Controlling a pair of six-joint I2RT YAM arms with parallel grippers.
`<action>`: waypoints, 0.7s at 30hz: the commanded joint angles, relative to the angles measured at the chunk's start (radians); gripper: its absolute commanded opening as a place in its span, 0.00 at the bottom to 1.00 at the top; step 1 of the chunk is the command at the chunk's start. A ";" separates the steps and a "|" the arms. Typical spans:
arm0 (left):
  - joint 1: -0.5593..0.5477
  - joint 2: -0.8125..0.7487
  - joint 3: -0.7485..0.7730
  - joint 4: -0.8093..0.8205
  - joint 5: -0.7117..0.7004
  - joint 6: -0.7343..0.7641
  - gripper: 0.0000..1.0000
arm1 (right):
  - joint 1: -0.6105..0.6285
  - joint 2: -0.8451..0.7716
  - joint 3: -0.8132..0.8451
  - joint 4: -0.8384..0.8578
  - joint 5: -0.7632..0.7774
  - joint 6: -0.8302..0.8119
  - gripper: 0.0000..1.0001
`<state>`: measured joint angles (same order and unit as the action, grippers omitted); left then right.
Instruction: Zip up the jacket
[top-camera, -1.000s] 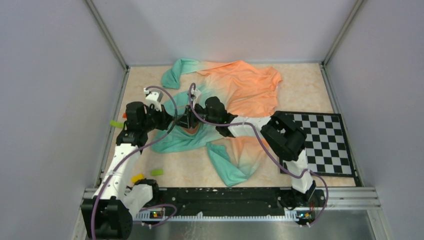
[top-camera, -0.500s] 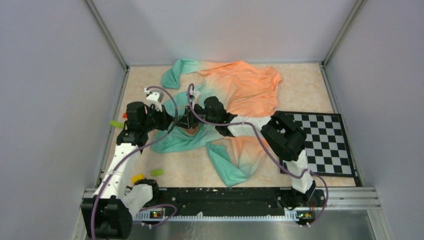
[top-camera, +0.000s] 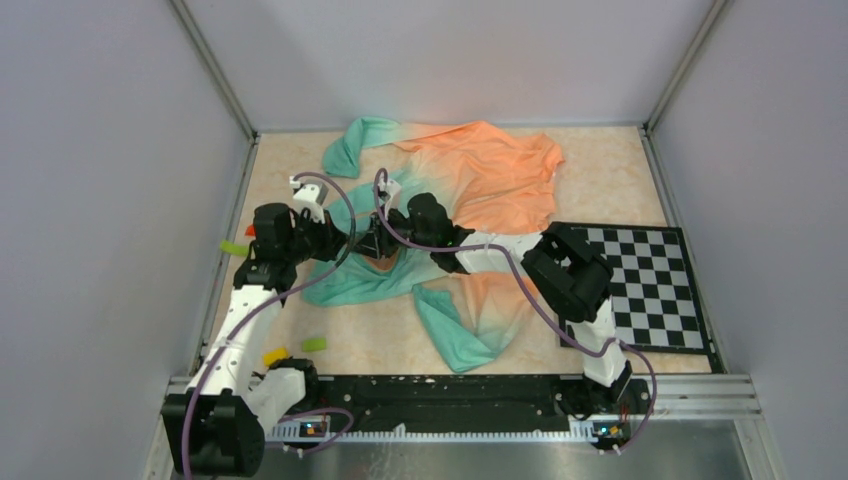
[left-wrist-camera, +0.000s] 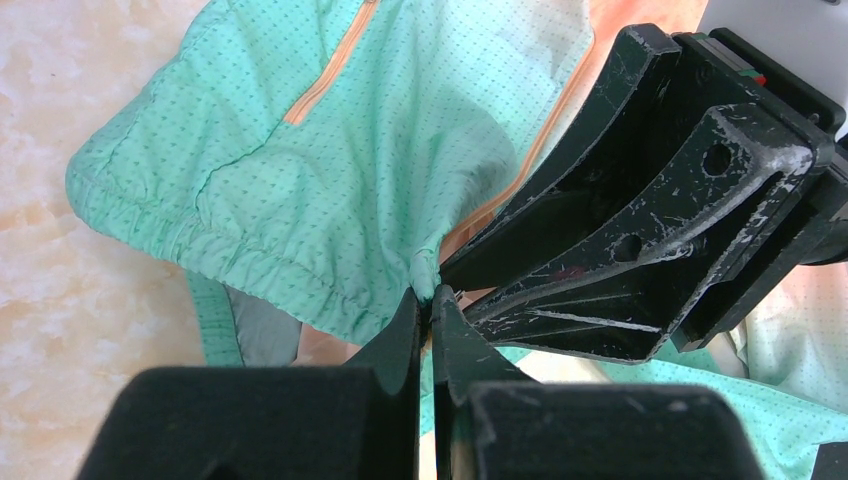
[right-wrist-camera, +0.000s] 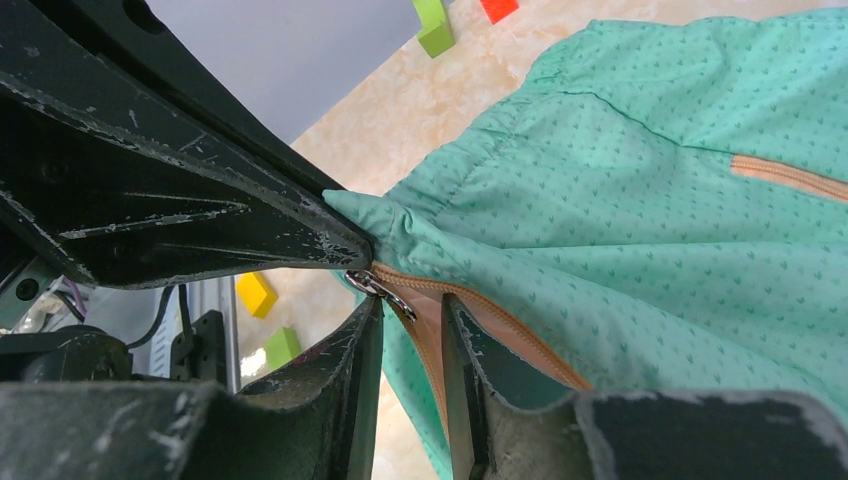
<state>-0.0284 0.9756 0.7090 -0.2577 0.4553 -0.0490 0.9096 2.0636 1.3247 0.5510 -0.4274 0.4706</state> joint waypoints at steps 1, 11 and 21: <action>-0.005 0.003 0.005 0.018 0.011 0.014 0.00 | 0.011 -0.067 0.040 0.011 0.021 -0.025 0.27; -0.005 0.006 0.004 0.017 0.011 0.014 0.00 | 0.011 -0.073 0.052 0.005 0.016 -0.038 0.14; -0.005 0.002 0.000 0.018 -0.015 0.006 0.00 | 0.011 -0.088 0.026 -0.003 0.001 -0.049 0.00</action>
<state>-0.0284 0.9806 0.7090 -0.2562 0.4427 -0.0490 0.9123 2.0476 1.3251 0.5072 -0.4206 0.4446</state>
